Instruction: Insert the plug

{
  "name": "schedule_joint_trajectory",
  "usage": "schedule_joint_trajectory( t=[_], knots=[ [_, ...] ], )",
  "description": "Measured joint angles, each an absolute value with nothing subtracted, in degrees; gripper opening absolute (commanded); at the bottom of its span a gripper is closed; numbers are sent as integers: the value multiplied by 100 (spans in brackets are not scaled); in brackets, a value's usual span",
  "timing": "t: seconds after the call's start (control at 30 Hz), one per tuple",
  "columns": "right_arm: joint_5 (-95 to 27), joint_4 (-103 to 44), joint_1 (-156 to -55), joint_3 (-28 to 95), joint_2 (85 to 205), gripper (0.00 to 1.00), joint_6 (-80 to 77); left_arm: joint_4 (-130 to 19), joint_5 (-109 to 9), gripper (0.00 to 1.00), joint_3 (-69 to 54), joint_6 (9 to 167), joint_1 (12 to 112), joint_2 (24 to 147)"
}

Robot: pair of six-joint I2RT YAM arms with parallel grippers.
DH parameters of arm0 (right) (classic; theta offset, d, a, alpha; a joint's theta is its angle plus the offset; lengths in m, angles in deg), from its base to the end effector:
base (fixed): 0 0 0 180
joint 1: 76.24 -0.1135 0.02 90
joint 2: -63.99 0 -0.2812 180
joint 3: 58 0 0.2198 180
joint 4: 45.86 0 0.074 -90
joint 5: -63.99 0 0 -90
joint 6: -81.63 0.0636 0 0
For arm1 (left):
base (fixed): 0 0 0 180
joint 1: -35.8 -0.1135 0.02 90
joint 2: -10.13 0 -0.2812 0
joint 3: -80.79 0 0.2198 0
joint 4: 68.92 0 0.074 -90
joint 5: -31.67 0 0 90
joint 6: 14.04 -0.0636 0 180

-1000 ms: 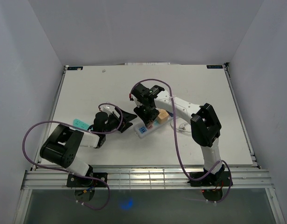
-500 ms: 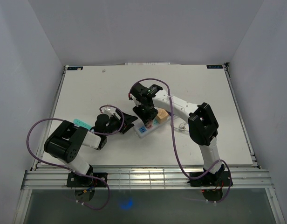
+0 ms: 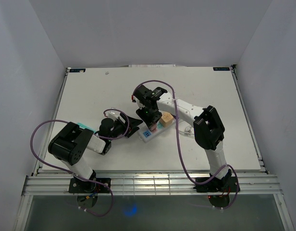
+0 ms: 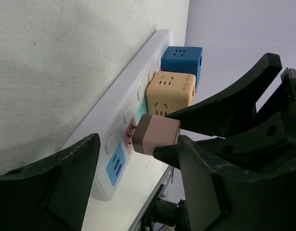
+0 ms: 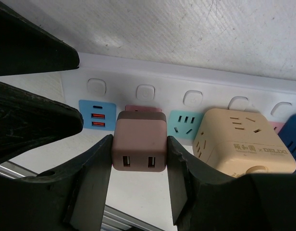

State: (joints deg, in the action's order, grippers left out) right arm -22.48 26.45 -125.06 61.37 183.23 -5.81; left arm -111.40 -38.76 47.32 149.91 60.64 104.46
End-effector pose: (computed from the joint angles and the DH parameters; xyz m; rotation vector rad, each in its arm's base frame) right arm 0.2790 0.3130 0.2285 -1.1001 2.6104 0.1139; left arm 0.2409 -0.1350 0.1597 -0.6510 2.0696 -1.4210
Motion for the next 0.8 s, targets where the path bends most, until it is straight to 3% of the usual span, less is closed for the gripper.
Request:
schedule_joint_trajectory(
  t=[0.63, 0.8],
  knots=[
    [-2141, 1028, -12506, 4579, 17503, 8, -430, -10955, -3876, 77, 4732, 14934, 6051, 10299],
    [-2121, 882, -12510, 4454, 17431, 8, -423, -10625, -3747, 90, 4732, 14834, 5852, 9984]
  ],
)
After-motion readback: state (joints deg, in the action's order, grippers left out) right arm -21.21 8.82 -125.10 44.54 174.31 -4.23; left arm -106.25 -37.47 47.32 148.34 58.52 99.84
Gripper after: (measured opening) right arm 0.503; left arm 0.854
